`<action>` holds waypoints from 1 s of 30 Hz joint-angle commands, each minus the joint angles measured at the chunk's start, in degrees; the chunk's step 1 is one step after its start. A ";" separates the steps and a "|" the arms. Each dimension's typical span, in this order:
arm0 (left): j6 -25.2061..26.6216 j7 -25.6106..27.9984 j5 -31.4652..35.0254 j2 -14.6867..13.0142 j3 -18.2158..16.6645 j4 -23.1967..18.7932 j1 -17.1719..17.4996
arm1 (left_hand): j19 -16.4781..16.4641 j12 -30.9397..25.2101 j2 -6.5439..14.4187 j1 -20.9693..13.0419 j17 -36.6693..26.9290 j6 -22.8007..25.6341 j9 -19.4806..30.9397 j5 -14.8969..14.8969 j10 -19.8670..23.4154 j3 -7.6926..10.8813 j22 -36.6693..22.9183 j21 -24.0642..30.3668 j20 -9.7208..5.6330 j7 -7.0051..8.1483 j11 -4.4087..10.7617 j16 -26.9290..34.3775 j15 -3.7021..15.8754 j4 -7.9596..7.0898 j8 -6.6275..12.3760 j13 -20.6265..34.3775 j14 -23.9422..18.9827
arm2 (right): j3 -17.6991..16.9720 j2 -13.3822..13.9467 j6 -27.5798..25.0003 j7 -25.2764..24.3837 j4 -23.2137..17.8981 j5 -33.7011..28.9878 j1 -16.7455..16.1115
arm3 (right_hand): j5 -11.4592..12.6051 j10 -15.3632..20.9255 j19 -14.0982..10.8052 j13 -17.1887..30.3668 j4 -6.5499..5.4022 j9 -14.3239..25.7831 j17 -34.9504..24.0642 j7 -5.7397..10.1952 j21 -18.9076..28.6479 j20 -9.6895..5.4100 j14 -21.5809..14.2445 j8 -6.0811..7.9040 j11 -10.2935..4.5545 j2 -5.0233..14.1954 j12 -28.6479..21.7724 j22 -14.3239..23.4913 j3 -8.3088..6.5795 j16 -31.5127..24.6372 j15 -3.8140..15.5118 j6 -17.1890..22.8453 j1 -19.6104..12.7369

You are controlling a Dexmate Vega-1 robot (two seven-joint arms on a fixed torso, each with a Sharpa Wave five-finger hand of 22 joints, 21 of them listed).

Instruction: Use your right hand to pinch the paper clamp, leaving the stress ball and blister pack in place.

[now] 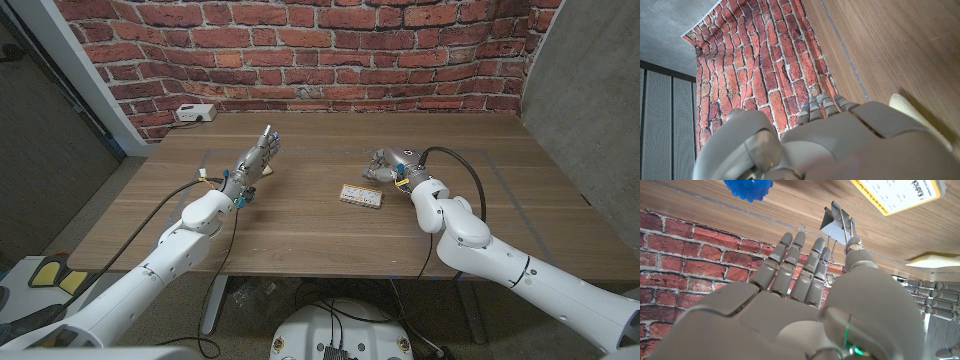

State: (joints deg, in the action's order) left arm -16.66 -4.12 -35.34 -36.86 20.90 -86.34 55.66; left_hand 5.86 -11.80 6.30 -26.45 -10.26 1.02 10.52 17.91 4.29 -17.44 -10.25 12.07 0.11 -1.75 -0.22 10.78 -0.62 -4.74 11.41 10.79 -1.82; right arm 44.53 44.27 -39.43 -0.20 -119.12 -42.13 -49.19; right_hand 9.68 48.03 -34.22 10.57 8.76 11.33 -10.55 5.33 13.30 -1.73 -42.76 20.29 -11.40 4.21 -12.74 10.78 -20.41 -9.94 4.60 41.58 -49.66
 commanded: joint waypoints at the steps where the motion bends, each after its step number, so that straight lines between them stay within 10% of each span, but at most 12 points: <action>1: 0.12 0.11 -0.10 0.10 0.08 -0.07 0.34 | -0.01 0.16 0.19 -0.21 -0.25 -0.02 0.23 0.01 0.21 -0.01 -0.29 -0.11 0.20 0.06 0.07 0.01 0.16 -0.29 -0.12 0.12 -0.20 | 1.18 -0.11 -2.21 4.11 0.24 -1.93 0.86 | 0.39 -0.45 0.69 0.26 -0.62 0.29 -0.07 7.31 -0.25 0.12 0.47 -0.74 0.39 0.49 0.19 0.24 -0.67 -0.08 1.17 16.80 0.61; 30: 0.42 -0.13 -0.20 -0.03 0.19 -0.01 0.26 | 0.01 0.17 0.37 -0.57 -0.25 0.01 0.23 -0.16 0.20 0.08 -0.29 -0.12 0.23 0.12 0.14 0.01 0.26 -0.26 -0.11 0.13 -0.19 | 4.81 -1.14 -3.28 7.58 2.81 -8.26 3.11 | 0.40 -6.17 2.52 0.65 -1.44 0.67 -0.27 6.22 -0.94 1.73 4.16 -6.39 2.98 -2.51 1.48 0.19 1.41 -0.18 0.58 5.29 4.62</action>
State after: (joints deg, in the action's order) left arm -16.44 -4.16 -35.45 -36.71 21.14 -86.18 55.89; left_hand 5.86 -11.80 6.69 -26.84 -10.26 1.03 10.52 17.91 4.29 -17.44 -10.25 12.07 0.11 -1.75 -0.22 10.78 -0.62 -4.74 11.41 10.79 -1.82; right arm 47.57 43.58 -42.49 5.95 -117.43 -46.98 -47.03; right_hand 9.64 42.16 -31.76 11.08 7.40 11.88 -10.54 5.67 12.47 -0.10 -38.98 14.07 -8.47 1.68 -11.43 10.78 -19.06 -9.95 3.63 41.24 -45.35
